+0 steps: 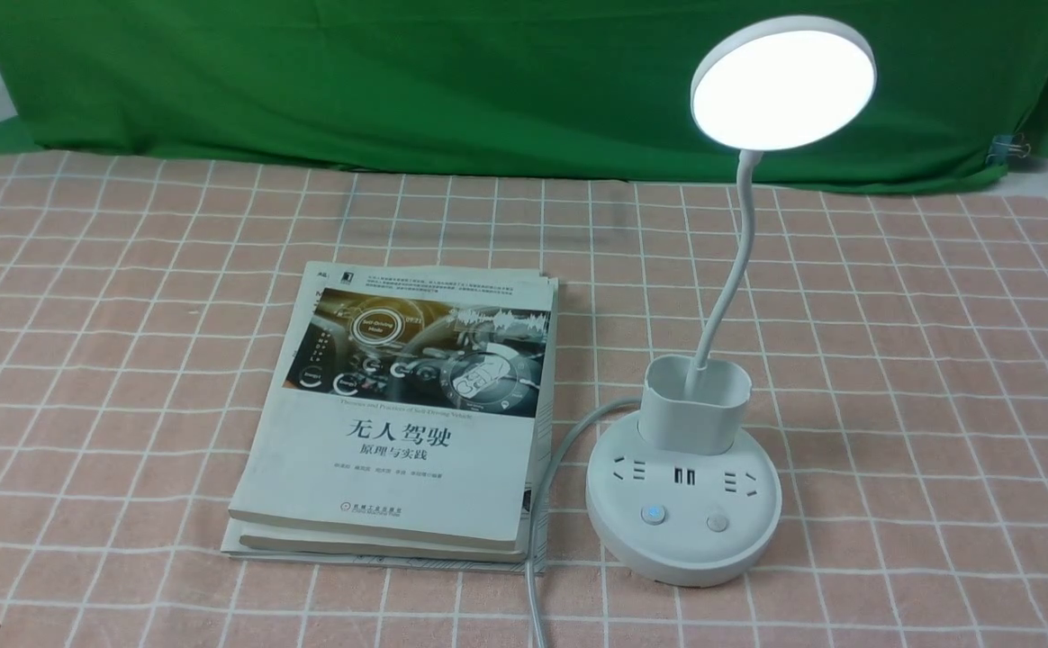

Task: Turn off the table lamp on the pink coffee tablecloth by hand.
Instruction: 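Press the power button on the lamp base to turn the lamp off with the right gripper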

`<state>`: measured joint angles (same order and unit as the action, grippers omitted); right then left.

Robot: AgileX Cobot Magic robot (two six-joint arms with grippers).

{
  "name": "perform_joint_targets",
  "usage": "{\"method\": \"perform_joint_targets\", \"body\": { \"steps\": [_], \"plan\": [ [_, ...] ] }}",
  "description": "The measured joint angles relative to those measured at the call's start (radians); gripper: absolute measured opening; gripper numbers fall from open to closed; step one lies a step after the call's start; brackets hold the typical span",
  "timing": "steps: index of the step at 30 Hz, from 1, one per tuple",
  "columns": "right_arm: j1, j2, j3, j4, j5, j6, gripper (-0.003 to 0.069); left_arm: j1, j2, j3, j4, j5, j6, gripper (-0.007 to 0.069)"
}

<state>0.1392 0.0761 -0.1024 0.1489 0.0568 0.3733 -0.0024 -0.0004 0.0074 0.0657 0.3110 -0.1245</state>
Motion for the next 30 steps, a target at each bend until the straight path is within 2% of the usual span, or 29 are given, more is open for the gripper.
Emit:
{"method": "perform_joint_targets", "body": {
  "steps": [1,4,5,9,12,16,23,30],
  "plan": [
    [0.030,0.055,-0.065,0.000,0.088,-0.049,0.0052,0.000,0.000,0.000,0.000,0.000,0.000,0.0006],
    [0.092,0.234,-0.236,0.000,0.304,-0.146,0.0039,0.000,0.000,0.000,0.000,0.000,0.000,0.0006],
    [0.101,0.248,-0.248,0.000,0.319,-0.159,0.0039,0.000,0.000,0.000,0.000,0.000,0.000,0.0006],
    [0.176,0.578,-0.482,-0.022,0.600,-0.244,0.0038,0.000,0.000,0.000,0.000,0.000,0.000,0.0006],
    [0.200,0.802,-0.598,-0.053,0.729,-0.283,0.0038,0.000,0.000,0.000,0.000,0.000,0.000,0.0006],
    [0.233,1.053,-0.697,-0.066,0.767,-0.313,0.0038,0.000,0.000,0.000,0.000,0.000,0.000,0.0006],
    [0.430,1.367,-0.852,-0.065,0.699,-0.317,0.0038,0.000,0.000,0.000,0.000,0.000,0.000,0.0006],
    [0.449,1.566,-1.007,-0.065,0.689,-0.347,0.0040,0.000,0.000,0.000,0.000,0.000,0.000,0.0006]
  ]
}}
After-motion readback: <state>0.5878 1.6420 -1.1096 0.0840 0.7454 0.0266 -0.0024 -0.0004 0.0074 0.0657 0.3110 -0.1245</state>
